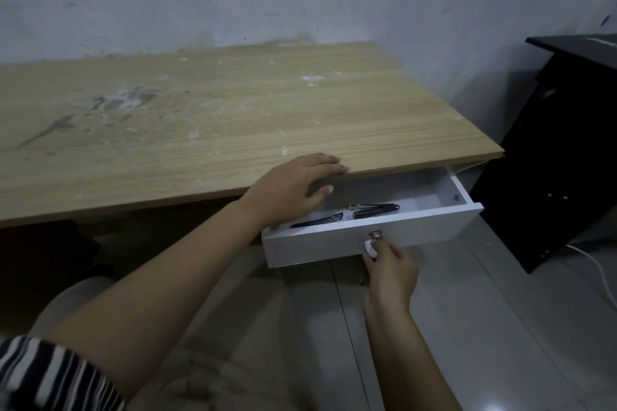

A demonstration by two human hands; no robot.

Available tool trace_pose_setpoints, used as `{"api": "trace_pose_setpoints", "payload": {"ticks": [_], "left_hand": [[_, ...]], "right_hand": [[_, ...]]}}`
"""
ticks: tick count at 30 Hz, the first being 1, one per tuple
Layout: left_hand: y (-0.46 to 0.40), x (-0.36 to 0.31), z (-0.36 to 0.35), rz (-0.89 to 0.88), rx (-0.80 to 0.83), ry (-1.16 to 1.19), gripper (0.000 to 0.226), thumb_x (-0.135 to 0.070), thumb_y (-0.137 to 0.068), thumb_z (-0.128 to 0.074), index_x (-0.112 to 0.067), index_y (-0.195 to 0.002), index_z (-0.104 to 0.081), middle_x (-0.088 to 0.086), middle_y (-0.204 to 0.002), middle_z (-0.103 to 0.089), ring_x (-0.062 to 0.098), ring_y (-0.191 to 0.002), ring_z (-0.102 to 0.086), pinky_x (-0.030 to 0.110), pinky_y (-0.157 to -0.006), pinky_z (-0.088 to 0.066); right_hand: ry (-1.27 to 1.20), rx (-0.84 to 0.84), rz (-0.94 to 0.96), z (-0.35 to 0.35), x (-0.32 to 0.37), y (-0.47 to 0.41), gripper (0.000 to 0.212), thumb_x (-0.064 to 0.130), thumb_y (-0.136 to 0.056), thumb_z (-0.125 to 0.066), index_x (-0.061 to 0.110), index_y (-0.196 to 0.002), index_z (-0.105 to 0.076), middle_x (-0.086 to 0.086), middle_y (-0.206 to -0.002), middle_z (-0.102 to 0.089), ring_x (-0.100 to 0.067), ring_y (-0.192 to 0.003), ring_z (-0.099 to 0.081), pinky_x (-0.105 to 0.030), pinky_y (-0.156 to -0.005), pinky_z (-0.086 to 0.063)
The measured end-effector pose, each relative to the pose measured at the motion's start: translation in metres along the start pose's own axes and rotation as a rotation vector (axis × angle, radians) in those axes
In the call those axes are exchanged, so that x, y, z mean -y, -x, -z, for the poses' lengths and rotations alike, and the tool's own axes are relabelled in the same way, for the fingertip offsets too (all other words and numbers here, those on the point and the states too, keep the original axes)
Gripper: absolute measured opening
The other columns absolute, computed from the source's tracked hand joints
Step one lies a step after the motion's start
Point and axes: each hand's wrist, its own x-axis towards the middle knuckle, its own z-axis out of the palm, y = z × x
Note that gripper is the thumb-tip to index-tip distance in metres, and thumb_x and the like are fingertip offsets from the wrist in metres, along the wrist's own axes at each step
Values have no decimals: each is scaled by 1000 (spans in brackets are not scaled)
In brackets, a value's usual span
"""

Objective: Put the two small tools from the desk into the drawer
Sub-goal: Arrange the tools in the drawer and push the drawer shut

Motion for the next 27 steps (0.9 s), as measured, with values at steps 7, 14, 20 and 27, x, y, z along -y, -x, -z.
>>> {"api": "trace_pose_setpoints", "payload": {"ticks": [7, 14, 20, 27], "left_hand": [[-10, 12, 13, 38, 92, 58, 40, -42, -91, -44, -30, -129, -47, 2, -142, -47, 14, -126, -44, 31, -100, -36], [-15, 15, 15, 154, -82, 182, 32, -37, -92, -48, -21, -115, -63, 4, -127, -61, 13, -115, -53, 23, -92, -37], [-18, 9, 17, 213, -104, 224, 28, -33, -92, -50, -19, -109, -66, 2, -121, -65, 10, -107, -56, 21, -87, -41], [-17, 8, 19, 255, -102, 248, 25, -28, -91, -51, -20, -109, -67, 0, -119, -66, 6, -105, -55, 10, -85, -37]], "right_hand": [[-21, 8, -27, -18, 3, -11, 14, 5, -80, -63, 5, -92, -71, -4, -89, -71, -16, -85, -67, -22, -69, -50], [-147, 80, -43, -54, 15, -40, 28, -6, -83, -56, 0, -109, -64, -11, -99, -66, -17, -81, -66, -26, -80, -55], [-380, 234, -154, -72, 23, -63, 31, -13, -84, -47, -2, -112, -57, -14, -92, -60, -23, -80, -61, -36, -92, -52], [-403, 401, -167, -89, 23, -72, 27, 1, -88, -51, 4, -113, -61, -17, -113, -63, -28, -105, -59, -39, -101, -47]]}}
